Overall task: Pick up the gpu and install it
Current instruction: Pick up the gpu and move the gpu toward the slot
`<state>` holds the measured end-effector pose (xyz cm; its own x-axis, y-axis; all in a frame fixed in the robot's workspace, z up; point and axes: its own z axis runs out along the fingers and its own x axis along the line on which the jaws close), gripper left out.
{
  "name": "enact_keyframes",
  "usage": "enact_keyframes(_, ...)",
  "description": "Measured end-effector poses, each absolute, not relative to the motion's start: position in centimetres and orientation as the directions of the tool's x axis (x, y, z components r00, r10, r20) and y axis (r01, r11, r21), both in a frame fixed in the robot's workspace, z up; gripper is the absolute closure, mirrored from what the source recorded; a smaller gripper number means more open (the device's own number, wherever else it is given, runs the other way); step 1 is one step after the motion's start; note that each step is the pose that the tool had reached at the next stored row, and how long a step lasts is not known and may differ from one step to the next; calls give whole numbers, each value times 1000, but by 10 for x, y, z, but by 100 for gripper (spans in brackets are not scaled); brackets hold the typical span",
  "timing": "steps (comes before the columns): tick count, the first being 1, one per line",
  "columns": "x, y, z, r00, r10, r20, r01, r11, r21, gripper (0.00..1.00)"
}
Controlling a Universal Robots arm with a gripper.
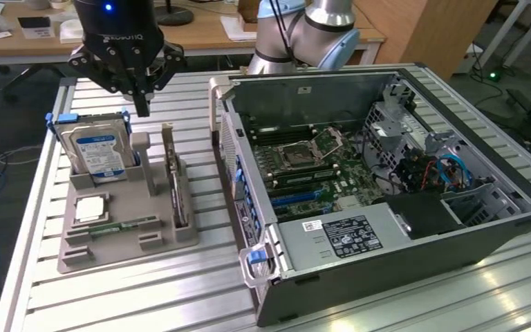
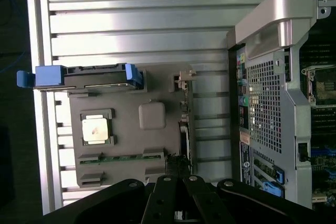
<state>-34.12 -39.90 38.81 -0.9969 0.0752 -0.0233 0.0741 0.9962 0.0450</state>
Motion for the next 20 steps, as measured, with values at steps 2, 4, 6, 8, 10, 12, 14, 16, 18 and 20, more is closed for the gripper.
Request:
enact_keyframes(2,-341,-399,388,-997,75,-23,74,996,45,90)
enact_keyframes(4,-341,-399,388,-997,75,-23,74,996,45,90)
enact_keyframes(6,-341,-399,388,-997,75,-23,74,996,45,90)
enact_keyframes(8,-341,-399,388,-997,75,-23,74,996,45,90)
enact_keyframes(10,-341,-399,388,-997,75,-23,74,996,45,89)
enact_keyframes(12,-341,-399,388,-997,75,-23,74,996,45,83)
enact_keyframes(14,-341,-399,388,-997,75,-23,74,996,45,71)
enact_keyframes(16,-341,-399,388,-997,75,-23,74,996,45,65)
enact_keyframes(18,-341,-399,388,-997,75,-23,74,996,45,59)
enact_keyframes(20,-342,-399,388,-997,75,-23,74,996,45,53)
